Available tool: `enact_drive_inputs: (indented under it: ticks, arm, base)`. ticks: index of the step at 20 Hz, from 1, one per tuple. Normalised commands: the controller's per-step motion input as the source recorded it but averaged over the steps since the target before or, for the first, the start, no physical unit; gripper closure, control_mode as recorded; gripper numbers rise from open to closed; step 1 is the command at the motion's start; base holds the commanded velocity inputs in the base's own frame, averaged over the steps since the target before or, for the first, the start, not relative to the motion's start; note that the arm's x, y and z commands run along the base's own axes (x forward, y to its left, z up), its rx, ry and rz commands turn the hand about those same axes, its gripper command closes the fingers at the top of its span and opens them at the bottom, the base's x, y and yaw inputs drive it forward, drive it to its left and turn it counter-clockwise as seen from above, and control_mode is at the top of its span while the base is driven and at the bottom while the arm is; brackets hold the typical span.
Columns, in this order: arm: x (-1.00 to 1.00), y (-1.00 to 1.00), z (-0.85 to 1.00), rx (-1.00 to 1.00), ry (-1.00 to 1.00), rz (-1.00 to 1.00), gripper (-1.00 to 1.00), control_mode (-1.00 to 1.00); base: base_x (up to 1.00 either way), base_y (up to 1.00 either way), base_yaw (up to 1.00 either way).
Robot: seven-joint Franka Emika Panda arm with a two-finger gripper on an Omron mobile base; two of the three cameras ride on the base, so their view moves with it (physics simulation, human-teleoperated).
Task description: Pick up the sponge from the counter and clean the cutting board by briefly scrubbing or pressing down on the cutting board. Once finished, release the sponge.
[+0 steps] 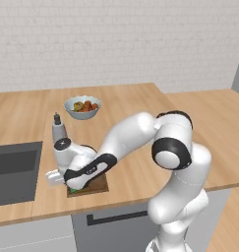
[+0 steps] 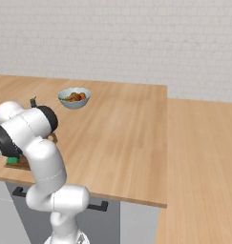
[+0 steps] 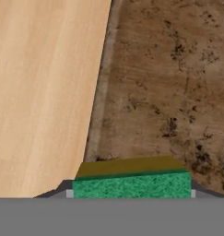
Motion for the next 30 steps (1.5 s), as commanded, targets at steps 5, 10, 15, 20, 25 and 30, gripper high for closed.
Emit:
enact_drive_inputs:
  ticks: [5, 10, 15, 20, 25, 30]
  arm:
    - [-0.05, -0.57, -0.25, 0.05, 0.0, 0.0, 1.0, -1.0]
    - [-0.14, -0.87, -0.29, 0.05, 0.0, 0.0, 1.0, -1.0]
    - [-0.09, -1.0, -0.25, 0.06, 0.0, 0.0, 1.0, -1.0]
    - [-0.03, -1.0, -0.24, 0.07, 0.0, 0.0, 1.0, -1.0]
    - [0.27, -0.81, -0.22, 0.17, 0.08, 0.01, 1.0, -1.0]
    - [0.11, -0.22, 0.09, 0.12, 0.05, 0.09, 1.0, -1.0]
  base:
    - [0.0, 0.0, 0.0]
    - [0.0, 0.0, 0.0]
    - [0.0, 0.0, 0.0]
    - [0.0, 0.0, 0.0]
    - [0.0, 0.0, 0.0]
    - [0.0, 0.0, 0.0]
